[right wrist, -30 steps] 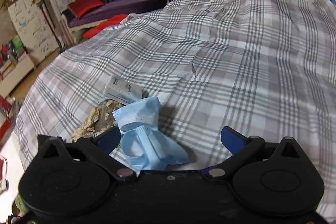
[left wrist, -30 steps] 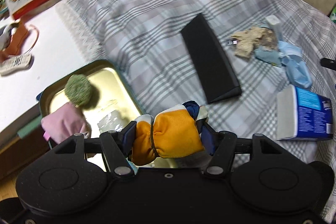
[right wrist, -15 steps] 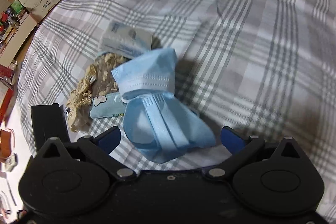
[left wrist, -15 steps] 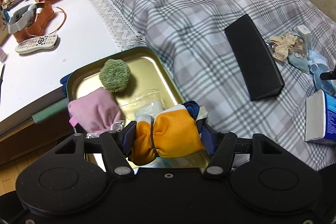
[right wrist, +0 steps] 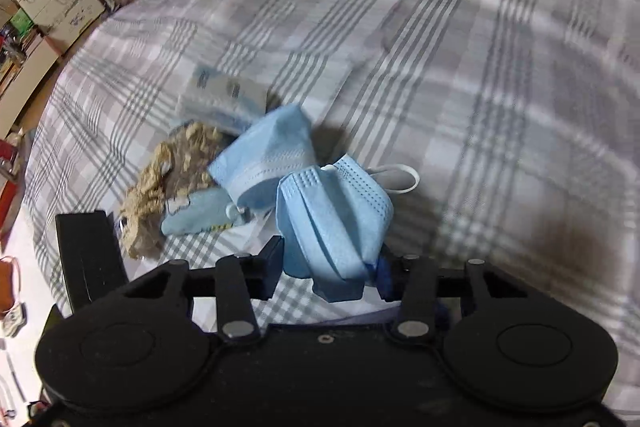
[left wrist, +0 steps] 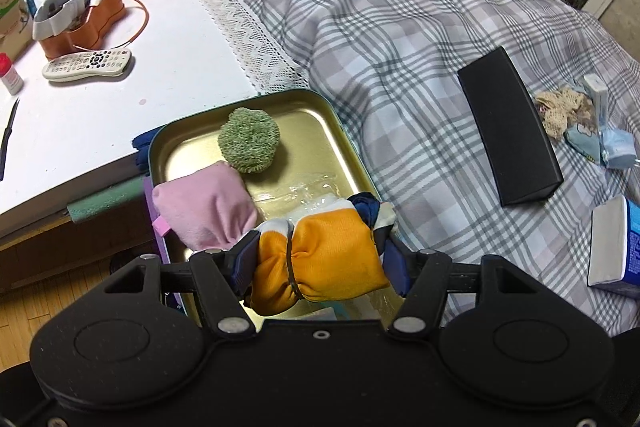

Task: Organize soft objects
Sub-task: 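Lower the pouch into the tray with the left gripper while the right drops the blue mask in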

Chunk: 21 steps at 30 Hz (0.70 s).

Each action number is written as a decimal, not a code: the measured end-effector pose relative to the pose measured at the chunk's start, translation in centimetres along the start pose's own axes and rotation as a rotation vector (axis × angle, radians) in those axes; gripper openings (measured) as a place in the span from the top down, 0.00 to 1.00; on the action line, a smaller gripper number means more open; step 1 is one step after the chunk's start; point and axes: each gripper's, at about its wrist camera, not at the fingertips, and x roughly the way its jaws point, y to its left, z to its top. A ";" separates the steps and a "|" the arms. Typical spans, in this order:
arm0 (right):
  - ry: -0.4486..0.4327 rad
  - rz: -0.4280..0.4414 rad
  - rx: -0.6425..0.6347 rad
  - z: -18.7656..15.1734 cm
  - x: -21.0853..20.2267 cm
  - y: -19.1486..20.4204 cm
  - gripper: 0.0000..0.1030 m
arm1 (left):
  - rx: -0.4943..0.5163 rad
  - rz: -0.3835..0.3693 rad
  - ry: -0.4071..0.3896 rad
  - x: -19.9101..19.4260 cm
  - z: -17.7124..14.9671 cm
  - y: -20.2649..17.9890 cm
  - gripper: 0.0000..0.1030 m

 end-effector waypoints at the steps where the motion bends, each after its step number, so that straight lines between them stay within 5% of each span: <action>1: -0.026 -0.009 -0.003 -0.1 -1.0 0.0 0.56 | -0.007 0.000 -0.002 -0.1 0.0 0.3 0.43; 6: -0.154 -0.003 -0.047 -1.3 -6.7 1.2 0.56 | -0.034 0.018 -0.006 -0.3 0.0 1.7 0.43; 12: -0.218 0.130 -0.151 -5.3 -12.6 4.6 0.56 | -0.076 0.054 -0.001 -0.3 -0.4 3.9 0.43; 21: -0.124 0.329 -0.359 -12.9 -14.4 12.1 0.55 | -0.100 0.062 0.052 1.0 -2.5 5.6 0.43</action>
